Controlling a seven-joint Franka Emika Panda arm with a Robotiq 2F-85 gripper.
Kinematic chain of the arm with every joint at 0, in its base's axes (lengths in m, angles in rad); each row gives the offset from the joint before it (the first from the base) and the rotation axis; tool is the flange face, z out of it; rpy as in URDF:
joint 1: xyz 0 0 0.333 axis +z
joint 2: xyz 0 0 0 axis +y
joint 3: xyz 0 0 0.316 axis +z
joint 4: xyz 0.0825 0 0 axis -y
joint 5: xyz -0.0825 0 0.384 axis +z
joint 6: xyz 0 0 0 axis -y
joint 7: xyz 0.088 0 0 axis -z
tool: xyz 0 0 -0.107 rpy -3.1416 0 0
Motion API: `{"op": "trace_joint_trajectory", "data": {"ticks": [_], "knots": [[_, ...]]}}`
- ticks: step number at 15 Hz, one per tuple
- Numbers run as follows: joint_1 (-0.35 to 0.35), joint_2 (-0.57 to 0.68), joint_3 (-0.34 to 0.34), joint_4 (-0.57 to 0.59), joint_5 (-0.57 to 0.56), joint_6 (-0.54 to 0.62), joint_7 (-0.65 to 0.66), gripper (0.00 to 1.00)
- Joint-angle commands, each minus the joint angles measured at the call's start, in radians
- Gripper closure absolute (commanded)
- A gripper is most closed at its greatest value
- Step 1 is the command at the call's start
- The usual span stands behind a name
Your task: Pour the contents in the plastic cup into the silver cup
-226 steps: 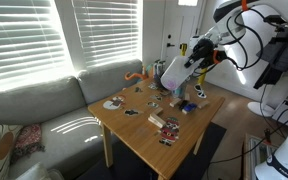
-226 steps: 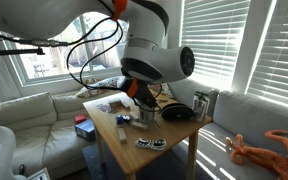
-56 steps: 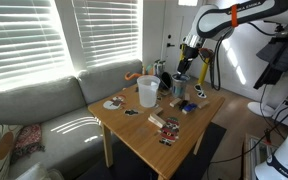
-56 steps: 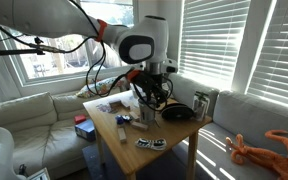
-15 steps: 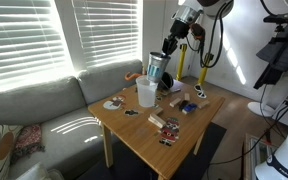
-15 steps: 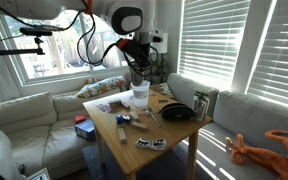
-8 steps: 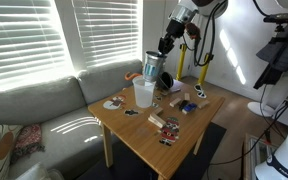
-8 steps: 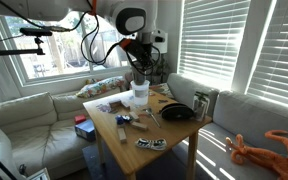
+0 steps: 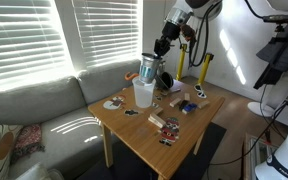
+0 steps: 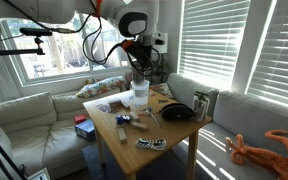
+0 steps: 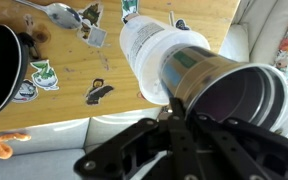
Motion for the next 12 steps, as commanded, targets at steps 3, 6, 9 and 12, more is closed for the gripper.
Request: {"op": "trace_joint_trajectory", "data": {"ticks": [3, 6, 9, 12], "knots": [[-0.015, 0.061, 0.038, 0.062, -0.061, -0.069, 0.078, 0.99], [-0.015, 0.081, 0.047, 0.076, -0.083, -0.075, 0.088, 0.99], [-0.017, 0.093, 0.052, 0.082, -0.094, -0.073, 0.088, 0.68], [-0.02, 0.094, 0.051, 0.083, -0.097, -0.07, 0.085, 0.53]]}}
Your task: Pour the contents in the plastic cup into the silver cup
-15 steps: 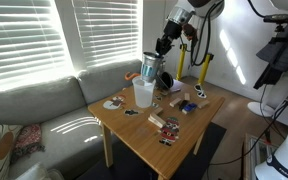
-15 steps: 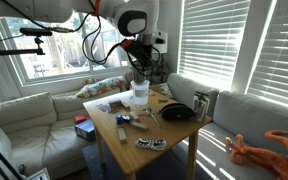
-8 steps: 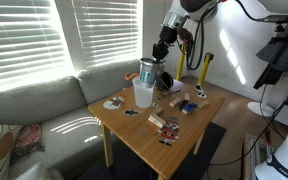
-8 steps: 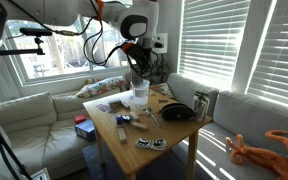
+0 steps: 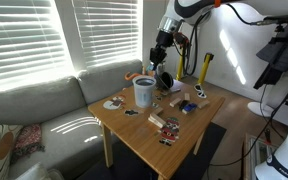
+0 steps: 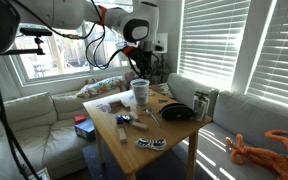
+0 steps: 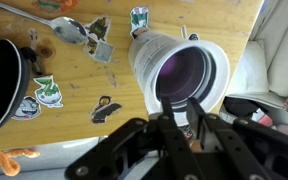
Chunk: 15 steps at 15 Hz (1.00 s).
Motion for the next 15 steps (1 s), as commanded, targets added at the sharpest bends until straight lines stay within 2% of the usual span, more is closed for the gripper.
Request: {"op": "trace_joint_trajectory", "data": {"ticks": [1, 6, 8, 15], "knots": [[-0.022, 0.013, 0.016, 0.038, -0.012, -0.032, 0.02, 0.45], [-0.034, -0.011, 0.013, 0.042, 0.011, -0.025, 0.005, 0.11], [-0.039, -0.023, 0.01, 0.046, 0.013, -0.025, 0.002, 0.0], [-0.058, -0.067, 0.002, 0.052, -0.01, -0.028, 0.024, 0.0]]}}
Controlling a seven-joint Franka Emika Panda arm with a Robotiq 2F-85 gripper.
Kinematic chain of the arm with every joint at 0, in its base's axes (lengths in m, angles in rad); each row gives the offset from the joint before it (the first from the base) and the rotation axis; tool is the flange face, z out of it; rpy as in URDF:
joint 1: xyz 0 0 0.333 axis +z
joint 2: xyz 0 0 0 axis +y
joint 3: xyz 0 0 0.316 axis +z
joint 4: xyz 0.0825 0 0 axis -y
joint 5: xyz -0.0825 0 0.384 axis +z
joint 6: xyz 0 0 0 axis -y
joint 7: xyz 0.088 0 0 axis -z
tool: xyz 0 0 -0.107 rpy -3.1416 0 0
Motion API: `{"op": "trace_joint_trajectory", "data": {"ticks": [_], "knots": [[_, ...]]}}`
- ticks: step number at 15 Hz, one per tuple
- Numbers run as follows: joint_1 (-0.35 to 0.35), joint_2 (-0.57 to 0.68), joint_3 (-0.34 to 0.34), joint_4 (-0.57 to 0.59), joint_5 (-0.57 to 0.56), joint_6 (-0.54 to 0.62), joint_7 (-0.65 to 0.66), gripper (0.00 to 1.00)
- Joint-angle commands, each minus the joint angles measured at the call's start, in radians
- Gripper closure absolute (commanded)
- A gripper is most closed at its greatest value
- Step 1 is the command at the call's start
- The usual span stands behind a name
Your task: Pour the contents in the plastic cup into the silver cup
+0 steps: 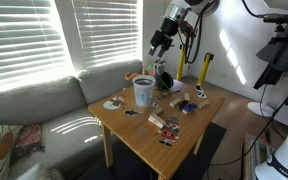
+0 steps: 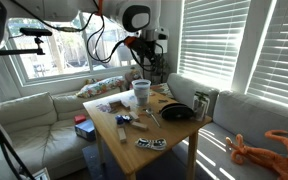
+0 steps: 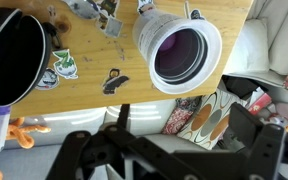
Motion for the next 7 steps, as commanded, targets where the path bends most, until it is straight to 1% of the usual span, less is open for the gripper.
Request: {"op": "trace_joint_trajectory", "data": {"ticks": [1, 2, 3, 7], "knots": [[-0.018, -0.036, 0.001, 0.004, -0.01, -0.025, 0.024, 0.0], [-0.021, -0.044, -0.001, -0.001, -0.011, -0.012, 0.027, 0.0], [-0.018, -0.019, 0.003, 0.005, -0.001, -0.004, 0.002, 0.0], [-0.024, -0.031, -0.001, 0.005, -0.001, -0.004, 0.003, 0.0]]}}
